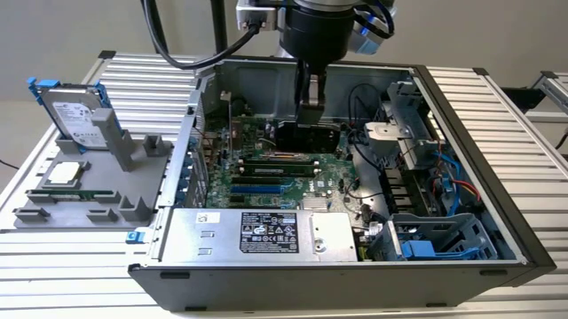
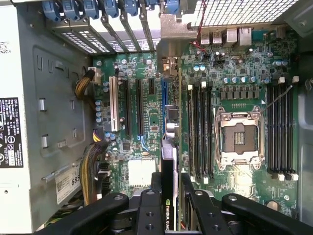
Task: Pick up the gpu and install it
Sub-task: 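Insert the gpu into the slot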
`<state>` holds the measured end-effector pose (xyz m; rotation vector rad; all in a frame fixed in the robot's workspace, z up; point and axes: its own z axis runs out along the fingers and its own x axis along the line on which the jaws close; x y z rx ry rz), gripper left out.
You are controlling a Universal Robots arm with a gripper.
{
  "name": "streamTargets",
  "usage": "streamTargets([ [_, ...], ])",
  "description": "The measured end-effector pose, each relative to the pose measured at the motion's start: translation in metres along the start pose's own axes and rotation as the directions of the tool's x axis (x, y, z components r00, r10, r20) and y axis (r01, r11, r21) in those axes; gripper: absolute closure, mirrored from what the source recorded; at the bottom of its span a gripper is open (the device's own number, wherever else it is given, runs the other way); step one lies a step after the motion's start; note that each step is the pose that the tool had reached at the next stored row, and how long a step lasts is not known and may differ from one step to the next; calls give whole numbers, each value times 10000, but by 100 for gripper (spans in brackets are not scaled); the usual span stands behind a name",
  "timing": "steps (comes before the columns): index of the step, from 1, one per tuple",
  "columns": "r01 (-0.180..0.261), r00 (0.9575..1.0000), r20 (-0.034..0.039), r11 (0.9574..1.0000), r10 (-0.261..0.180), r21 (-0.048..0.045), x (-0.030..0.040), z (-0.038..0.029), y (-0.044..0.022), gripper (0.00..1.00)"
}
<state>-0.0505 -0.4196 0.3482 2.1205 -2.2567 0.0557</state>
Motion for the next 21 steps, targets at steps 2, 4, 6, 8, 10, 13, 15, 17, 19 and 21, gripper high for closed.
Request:
streamTargets([
  [2, 0, 10000, -8, 10000, 0, 0, -1, 13, 0, 100],
  [4, 0, 10000, -17, 10000, 0, 1, -2, 26, 0, 100],
  [6, 0, 10000, -24, 10000, 0, 2, -2, 40, 0, 100],
  [8, 0, 10000, -33, 10000, 0, 2, -3, 53, 0, 100],
  [10, 0, 10000, -42, 10000, 0, 2, -4, 65, 0, 100],
  [13, 0, 10000, -54, 10000, 0, 3, -5, 83, 0, 100],
  [15, 0, 10000, -61, 10000, 0, 4, -5, 94, 0, 100],
  [17, 0, 10000, -65, 10000, 0, 4, -6, 104, -1, 100],
  [19, 0, 10000, -69, 10000, 0, 5, -6, 113, -1, 100],
  [21, -1, 10000, -94, 10000, 1, 6, -8, 120, 0, 100],
])
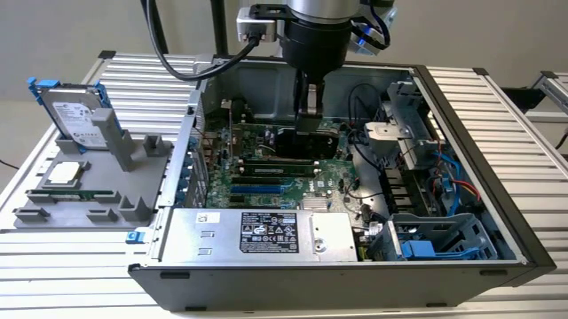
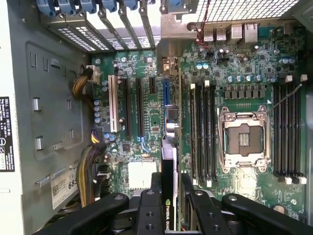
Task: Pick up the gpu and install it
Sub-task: 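Insert the gpu into the slot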
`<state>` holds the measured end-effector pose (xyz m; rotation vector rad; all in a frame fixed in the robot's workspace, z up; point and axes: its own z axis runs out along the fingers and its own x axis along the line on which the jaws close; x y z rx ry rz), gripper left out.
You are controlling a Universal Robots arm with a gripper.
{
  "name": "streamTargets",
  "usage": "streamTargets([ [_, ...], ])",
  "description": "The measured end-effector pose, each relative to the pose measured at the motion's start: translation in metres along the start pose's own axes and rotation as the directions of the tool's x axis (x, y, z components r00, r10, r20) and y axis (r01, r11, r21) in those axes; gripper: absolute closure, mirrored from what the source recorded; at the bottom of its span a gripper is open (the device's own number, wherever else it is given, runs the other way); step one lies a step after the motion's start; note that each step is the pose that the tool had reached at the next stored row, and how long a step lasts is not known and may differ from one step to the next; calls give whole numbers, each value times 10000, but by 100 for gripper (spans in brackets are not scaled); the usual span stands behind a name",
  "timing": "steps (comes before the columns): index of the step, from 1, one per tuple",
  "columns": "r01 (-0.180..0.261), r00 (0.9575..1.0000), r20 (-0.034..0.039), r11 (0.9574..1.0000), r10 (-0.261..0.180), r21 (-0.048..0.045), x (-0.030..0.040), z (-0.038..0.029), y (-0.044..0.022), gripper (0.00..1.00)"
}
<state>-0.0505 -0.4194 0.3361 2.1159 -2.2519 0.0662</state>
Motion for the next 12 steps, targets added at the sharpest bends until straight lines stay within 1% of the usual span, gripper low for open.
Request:
streamTargets([
  [2, 1, 10000, -10, 10000, -1, 0, 0, 6, 0, 100],
  [12, 0, 10000, -11, 10000, 0, 1, -3, 53, 0, 100],
])
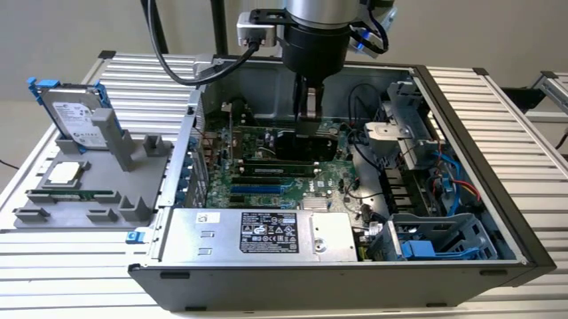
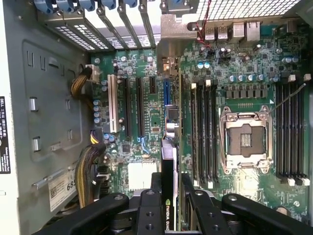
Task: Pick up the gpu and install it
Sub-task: 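Insert the gpu into the slot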
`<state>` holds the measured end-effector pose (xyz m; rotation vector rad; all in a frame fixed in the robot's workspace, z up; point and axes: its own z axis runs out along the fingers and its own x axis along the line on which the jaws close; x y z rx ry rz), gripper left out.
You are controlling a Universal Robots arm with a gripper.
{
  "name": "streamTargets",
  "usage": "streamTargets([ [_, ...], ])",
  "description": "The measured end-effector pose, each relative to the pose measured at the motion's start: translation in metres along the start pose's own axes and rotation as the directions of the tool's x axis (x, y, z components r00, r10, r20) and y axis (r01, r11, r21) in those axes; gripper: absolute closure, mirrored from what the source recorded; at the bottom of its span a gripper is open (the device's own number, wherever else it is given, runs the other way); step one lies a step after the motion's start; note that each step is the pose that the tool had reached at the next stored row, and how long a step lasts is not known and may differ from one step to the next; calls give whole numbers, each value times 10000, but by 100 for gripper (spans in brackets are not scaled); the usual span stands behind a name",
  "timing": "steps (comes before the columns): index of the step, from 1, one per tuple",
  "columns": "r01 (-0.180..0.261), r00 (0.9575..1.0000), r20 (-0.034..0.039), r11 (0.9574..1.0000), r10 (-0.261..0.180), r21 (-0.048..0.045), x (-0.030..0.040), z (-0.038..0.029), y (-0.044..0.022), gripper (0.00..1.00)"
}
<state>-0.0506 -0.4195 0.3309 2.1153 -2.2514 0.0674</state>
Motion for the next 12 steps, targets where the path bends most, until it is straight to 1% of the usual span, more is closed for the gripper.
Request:
streamTargets([
  [12, 1, 10000, -2, 10000, -1, -1, -2, 31, 0, 100],
])
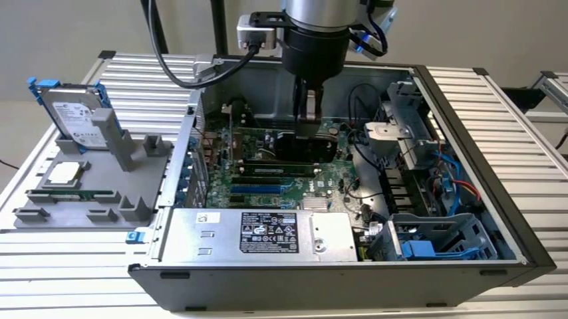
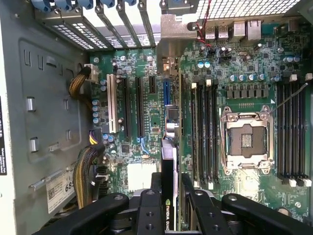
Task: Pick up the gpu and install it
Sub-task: 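Insert the gpu into the slot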
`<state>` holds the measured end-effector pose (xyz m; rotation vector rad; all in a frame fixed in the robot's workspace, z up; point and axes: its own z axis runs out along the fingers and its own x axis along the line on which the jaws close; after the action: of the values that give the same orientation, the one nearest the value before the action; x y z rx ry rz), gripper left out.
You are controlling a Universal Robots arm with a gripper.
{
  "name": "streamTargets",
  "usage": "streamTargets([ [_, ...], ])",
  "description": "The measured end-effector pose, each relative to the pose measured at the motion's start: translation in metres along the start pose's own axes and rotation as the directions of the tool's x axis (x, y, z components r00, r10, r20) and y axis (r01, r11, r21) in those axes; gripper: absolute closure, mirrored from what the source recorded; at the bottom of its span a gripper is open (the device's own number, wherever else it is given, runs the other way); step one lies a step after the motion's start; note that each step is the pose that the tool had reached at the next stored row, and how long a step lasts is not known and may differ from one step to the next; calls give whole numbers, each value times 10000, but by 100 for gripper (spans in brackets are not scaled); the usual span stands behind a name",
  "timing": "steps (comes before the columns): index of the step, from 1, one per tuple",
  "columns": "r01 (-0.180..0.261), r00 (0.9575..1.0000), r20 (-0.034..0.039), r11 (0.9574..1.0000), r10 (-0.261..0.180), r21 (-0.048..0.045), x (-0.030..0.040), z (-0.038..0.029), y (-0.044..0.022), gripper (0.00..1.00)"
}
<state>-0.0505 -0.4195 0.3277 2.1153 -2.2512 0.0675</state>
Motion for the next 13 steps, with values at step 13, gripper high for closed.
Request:
streamTargets([
  [13, -1, 10000, -57, 10000, 1, 4, -4, 54, 0, 100],
])
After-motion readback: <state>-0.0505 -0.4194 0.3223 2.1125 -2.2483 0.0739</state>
